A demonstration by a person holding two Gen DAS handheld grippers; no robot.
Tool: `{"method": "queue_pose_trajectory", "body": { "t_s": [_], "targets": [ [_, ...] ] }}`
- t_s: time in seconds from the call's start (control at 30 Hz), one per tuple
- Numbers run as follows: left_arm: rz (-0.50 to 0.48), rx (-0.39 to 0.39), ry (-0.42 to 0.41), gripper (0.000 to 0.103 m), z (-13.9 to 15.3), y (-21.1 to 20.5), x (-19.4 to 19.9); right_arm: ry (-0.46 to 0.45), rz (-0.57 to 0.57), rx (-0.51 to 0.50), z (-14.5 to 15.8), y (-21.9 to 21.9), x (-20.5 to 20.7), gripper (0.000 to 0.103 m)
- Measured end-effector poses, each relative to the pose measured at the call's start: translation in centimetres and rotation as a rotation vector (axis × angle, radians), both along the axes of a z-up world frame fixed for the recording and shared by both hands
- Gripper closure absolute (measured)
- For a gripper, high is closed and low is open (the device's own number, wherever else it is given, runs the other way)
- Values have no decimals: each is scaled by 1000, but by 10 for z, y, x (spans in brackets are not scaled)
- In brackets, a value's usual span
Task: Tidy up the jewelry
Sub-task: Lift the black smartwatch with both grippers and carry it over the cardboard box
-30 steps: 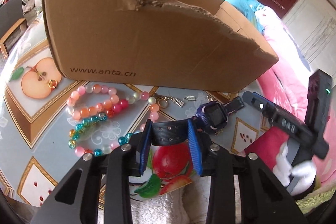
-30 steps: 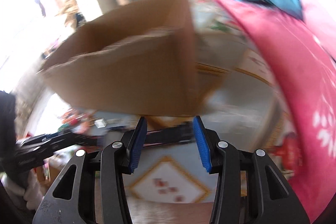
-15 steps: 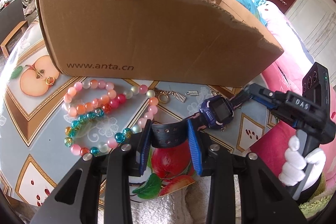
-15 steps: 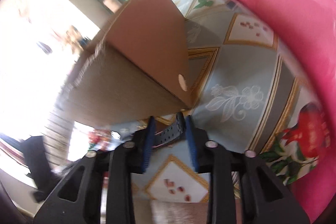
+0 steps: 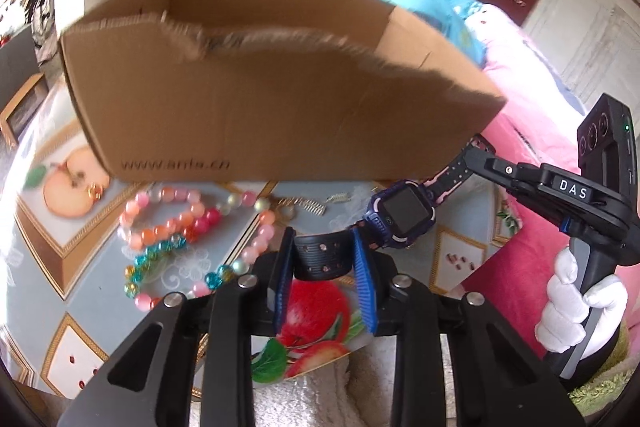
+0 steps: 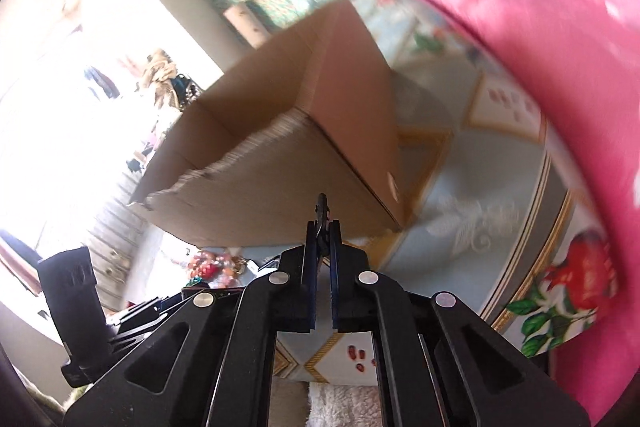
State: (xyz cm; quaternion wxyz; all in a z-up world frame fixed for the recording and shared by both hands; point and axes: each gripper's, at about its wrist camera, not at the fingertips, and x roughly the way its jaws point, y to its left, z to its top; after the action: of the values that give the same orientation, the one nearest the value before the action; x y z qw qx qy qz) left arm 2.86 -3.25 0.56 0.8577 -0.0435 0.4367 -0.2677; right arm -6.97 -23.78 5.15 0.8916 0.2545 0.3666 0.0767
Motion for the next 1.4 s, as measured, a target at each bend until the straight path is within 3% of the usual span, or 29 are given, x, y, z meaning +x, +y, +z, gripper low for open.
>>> {"method": "queue_pose_trajectory", "body": {
  "t_s": [0.1,0.2,0.27,0.37,0.4,0.53,0.67,0.8,0.9,1.0,1.13,1.27,1.4],
  "targets": [
    [-7,-35,-24,80,12,3,-4,-29,3,25,14,-6,-8,99],
    [-6,-75,-87,80,31,11,-12,-116,11,30,28,-5,-22,100],
    [2,-57,-125,80,33,13,-13,-103,-3,8,18,-6,-22,99],
    [4,-57,-11,85,12,10,2,-6,-11,106,-9,-14,-8,100],
    [0,-68,-7,85,14,11,2,-20,-5,108,-4,-13,-6,100],
    [-9,-70,-149,85,46,15,-15,-114,21,24,28,3,-20,100],
    [-10,-78,-137,85,56,20,-12,-101,19,59,32,1,-19,99],
    [-15,-92,-170,85,86,25,0,-170,56,19,69,15,-13,99],
    [-10,-68,-179,85,111,27,34,-194,101,-24,96,25,17,99],
    [-24,-39,-152,85,128,25,84,-138,130,-74,111,30,72,99],
    [-43,50,-119,84,132,13,152,34,190,-133,100,38,160,99],
    [-66,136,-9,84,109,-3,215,200,225,-235,68,48,220,99],
    [-79,215,111,83,80,-17,256,317,253,-301,44,51,248,99]
  ]
}}
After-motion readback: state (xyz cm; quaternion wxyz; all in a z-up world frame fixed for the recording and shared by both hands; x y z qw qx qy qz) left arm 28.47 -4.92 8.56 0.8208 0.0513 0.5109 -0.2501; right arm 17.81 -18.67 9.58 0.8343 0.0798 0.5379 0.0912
